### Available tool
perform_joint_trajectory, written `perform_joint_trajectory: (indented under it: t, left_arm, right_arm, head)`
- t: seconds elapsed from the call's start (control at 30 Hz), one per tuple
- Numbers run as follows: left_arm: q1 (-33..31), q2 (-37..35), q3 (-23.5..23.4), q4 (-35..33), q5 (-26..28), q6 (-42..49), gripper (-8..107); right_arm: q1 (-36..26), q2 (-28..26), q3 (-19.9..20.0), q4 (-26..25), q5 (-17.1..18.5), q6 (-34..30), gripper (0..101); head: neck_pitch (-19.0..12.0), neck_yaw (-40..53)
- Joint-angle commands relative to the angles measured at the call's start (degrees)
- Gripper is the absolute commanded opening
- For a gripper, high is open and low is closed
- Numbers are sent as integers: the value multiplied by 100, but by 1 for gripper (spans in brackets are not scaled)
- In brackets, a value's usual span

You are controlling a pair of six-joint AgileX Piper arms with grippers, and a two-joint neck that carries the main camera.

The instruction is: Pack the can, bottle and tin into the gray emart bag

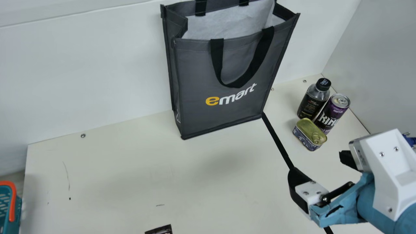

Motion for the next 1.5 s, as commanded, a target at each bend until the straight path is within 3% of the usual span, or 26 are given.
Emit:
perform_joint_trajectory:
  t: [0.0,1.17,1.47]
  left_arm:
    - [0,0,0,0,0,0,90]
    - [0,0,0,0,0,0,90]
    - [0,0,0,0,0,0,90]
  right_arm:
    - [0,0,0,0,0,0,91]
    - [9,5,0,-8,-9,9,91]
    - [190,326,-408,-320,-72,-30,91]
  head:
    - [-139,-5]
    - [-139,-5]
    - [-139,-5]
